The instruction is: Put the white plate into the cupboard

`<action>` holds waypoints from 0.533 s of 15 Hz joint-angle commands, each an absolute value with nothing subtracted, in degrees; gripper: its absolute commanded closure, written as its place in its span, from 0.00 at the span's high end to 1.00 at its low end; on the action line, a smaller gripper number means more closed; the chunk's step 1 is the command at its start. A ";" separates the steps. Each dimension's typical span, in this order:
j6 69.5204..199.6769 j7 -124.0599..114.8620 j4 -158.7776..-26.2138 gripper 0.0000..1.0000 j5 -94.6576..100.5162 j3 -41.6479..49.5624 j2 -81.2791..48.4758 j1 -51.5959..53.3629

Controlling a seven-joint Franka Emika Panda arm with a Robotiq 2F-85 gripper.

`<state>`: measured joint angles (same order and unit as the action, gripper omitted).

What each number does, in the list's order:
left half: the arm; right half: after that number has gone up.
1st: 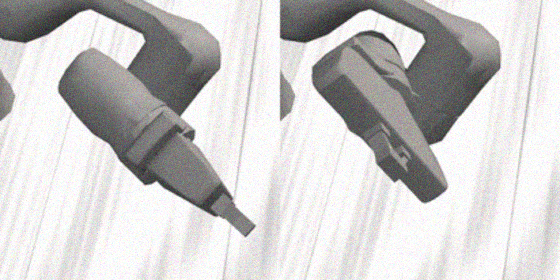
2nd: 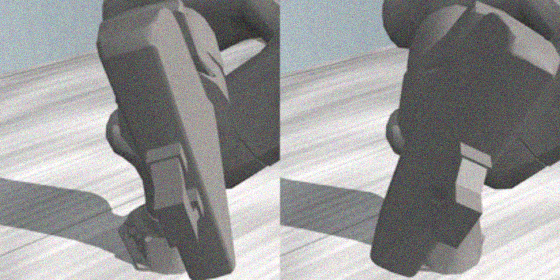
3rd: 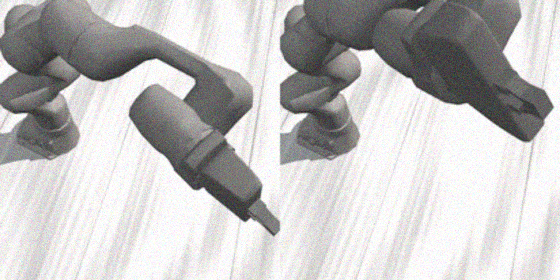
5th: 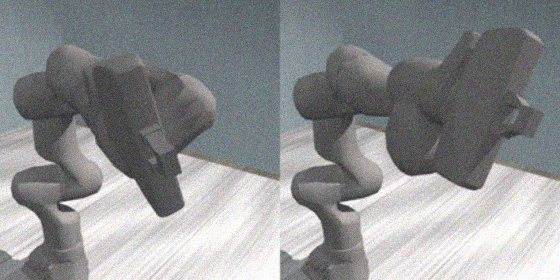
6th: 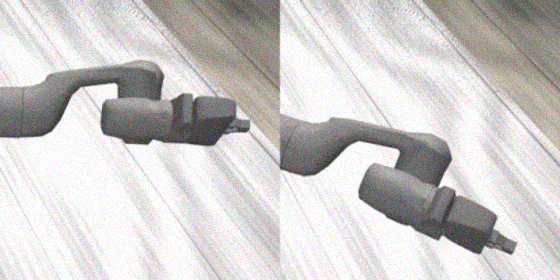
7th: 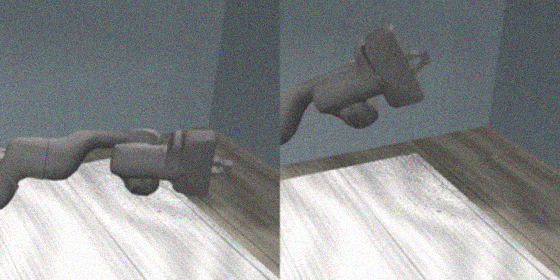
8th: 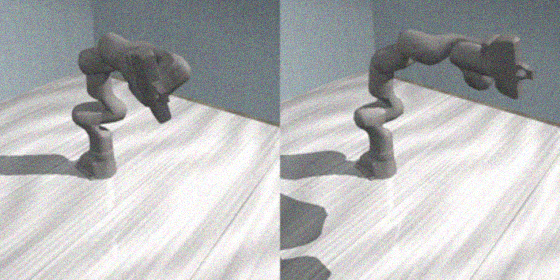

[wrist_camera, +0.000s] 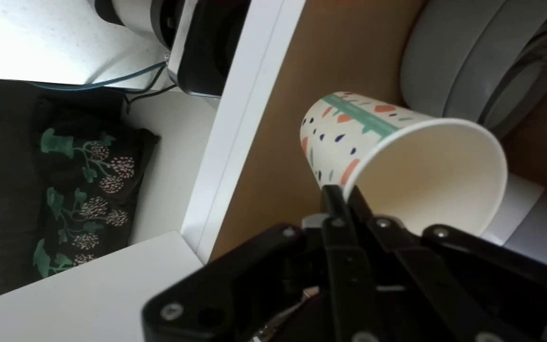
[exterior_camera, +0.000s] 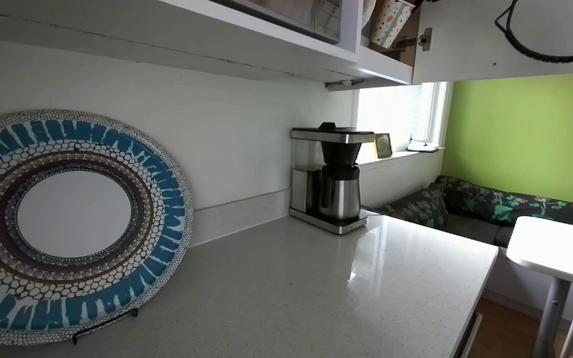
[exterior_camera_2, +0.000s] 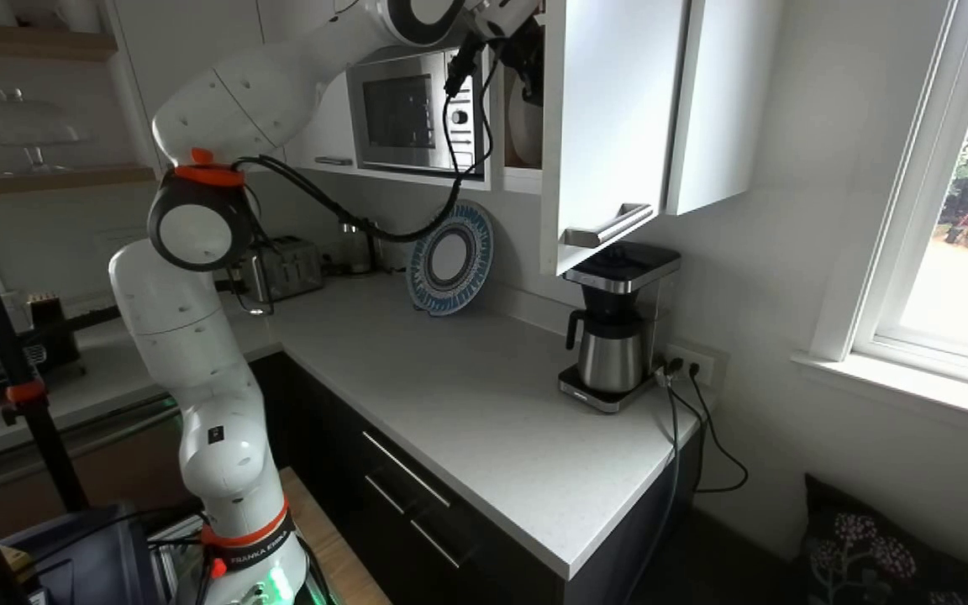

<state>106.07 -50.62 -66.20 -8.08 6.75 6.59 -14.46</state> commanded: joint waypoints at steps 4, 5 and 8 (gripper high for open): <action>104.43 -52.64 -58.20 0.01 -11.13 6.87 0.03 -14.49; 104.37 -52.73 -57.59 0.01 -11.08 6.84 -0.47 -14.52; 102.76 -53.39 -56.02 0.01 -10.59 6.84 -1.76 -14.63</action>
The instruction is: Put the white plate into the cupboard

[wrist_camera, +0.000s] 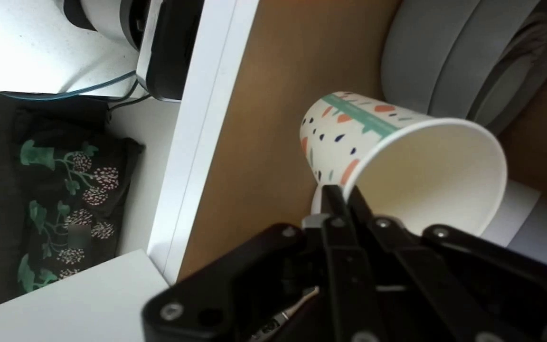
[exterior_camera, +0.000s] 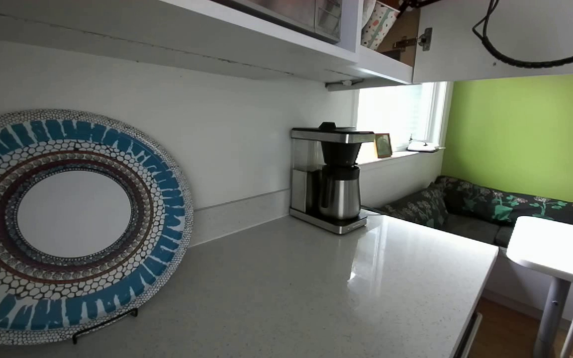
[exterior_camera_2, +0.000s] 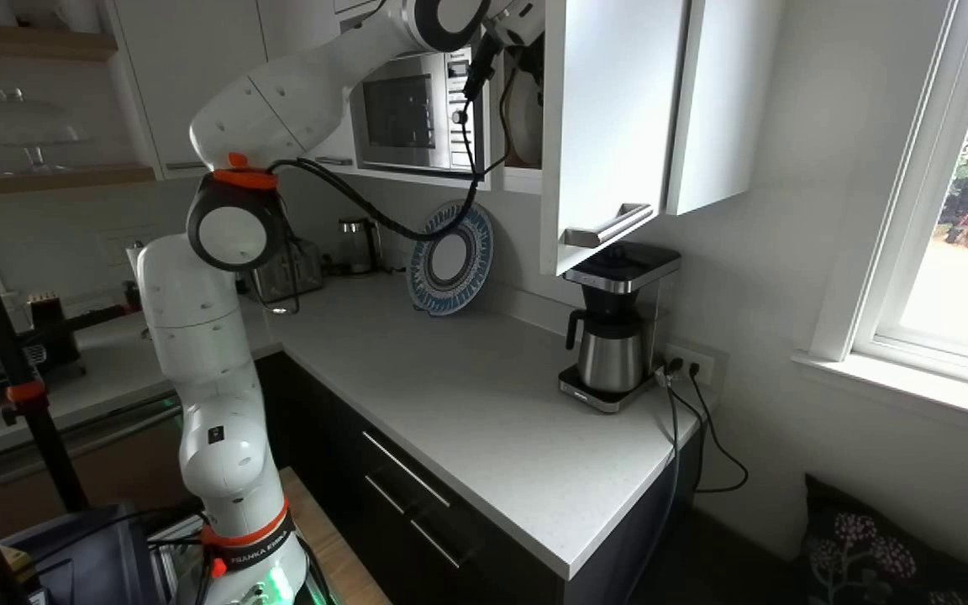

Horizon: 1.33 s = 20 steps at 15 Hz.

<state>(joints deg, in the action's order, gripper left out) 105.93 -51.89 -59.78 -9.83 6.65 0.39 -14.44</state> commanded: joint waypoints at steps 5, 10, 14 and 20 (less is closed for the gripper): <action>99.88 -54.20 -53.92 0.01 -10.48 6.84 -3.13 -14.68; 99.98 -54.25 -54.08 0.01 -10.15 6.74 -3.54 -14.58; 100.22 -53.71 -53.90 0.43 -10.08 6.78 -4.13 -14.65; 100.63 -53.51 -53.57 0.87 -10.17 6.97 -5.13 -14.98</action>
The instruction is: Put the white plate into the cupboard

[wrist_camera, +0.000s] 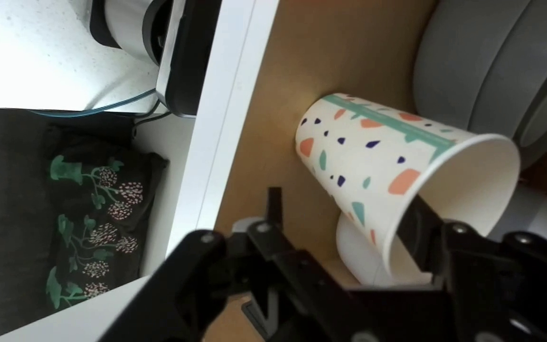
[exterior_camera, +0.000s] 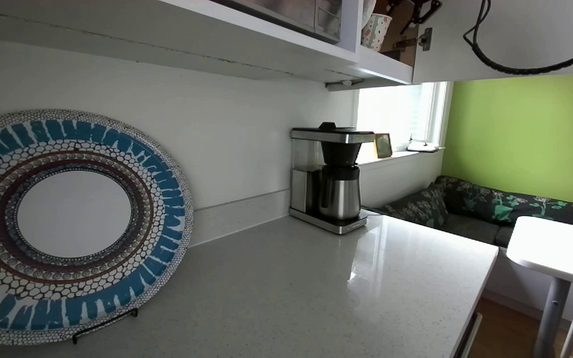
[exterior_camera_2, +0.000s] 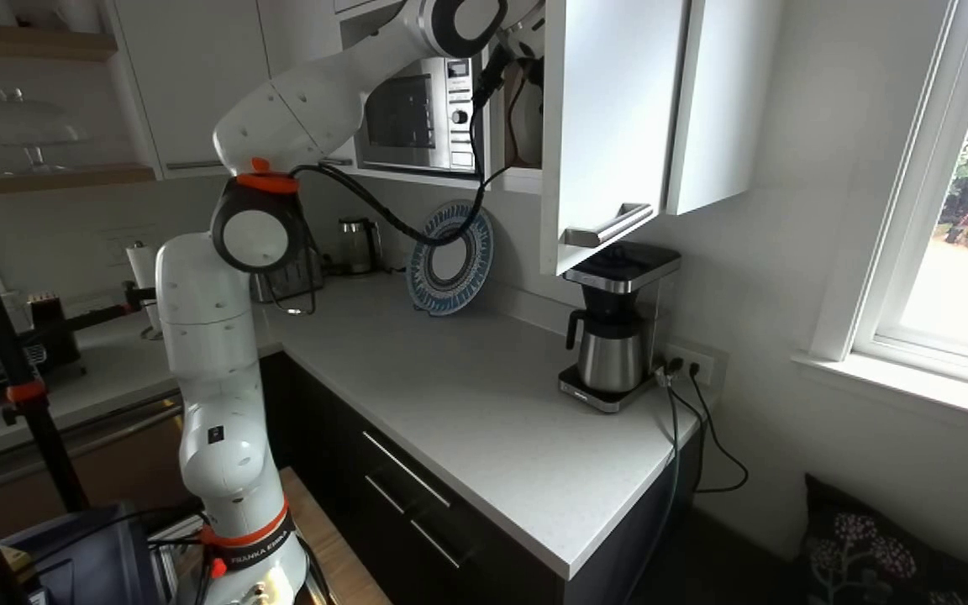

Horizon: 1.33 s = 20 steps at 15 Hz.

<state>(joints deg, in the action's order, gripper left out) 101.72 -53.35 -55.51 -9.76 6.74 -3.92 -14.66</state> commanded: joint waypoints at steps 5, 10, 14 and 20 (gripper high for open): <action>103.27 -52.83 -53.56 1.00 -11.44 6.77 -4.93 -14.98; 103.69 -49.29 -53.82 1.00 -10.53 6.72 -3.06 -14.95; 101.79 -40.28 -56.73 1.00 -12.07 6.59 2.24 -14.93; 96.31 -26.00 -59.67 1.00 -11.50 6.89 10.72 -14.48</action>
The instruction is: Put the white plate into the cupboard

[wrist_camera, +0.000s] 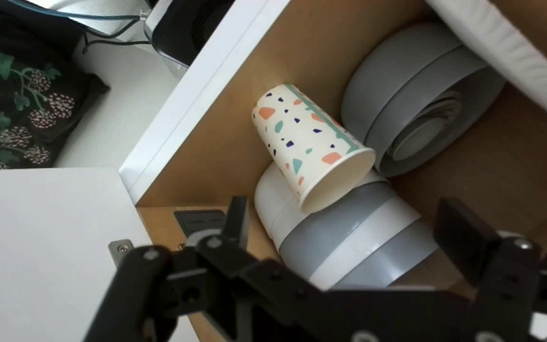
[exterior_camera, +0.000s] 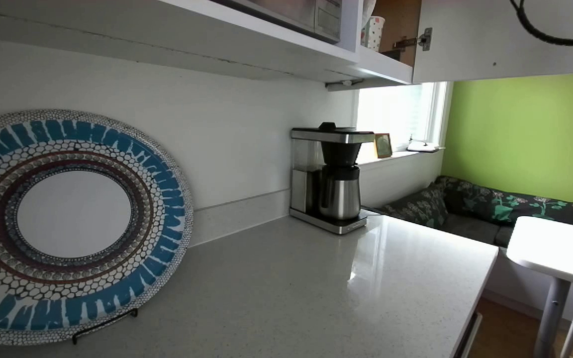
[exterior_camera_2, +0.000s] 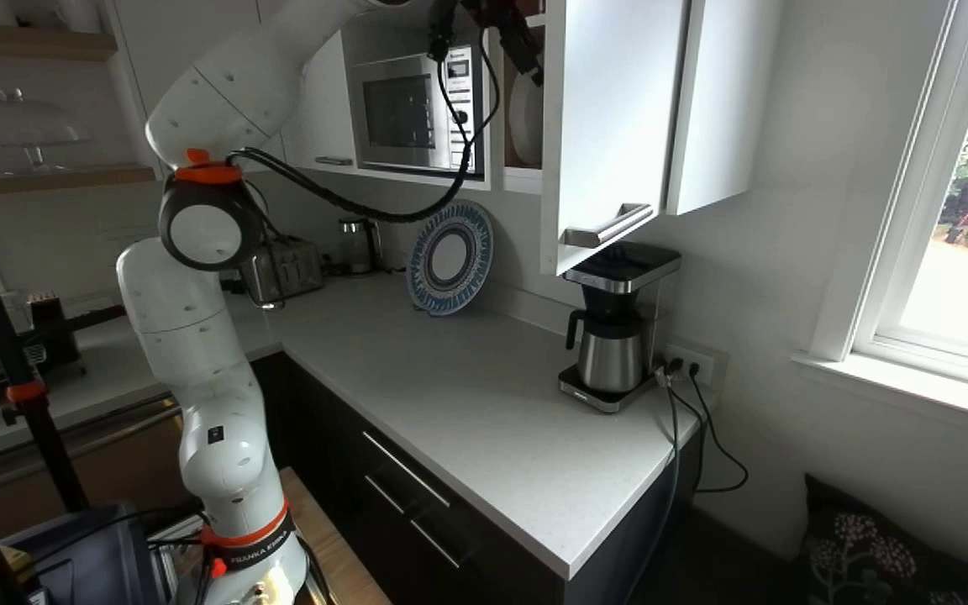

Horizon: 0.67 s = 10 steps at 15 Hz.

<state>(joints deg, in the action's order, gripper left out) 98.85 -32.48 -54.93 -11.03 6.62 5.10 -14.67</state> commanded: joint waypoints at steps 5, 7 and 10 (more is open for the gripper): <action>93.03 -16.04 -63.60 1.00 -11.54 7.85 17.69 -14.50; 91.41 -12.16 -65.38 1.00 -11.50 8.47 20.39 -14.35; 88.69 -7.99 -66.95 1.00 -11.19 9.09 23.87 -14.31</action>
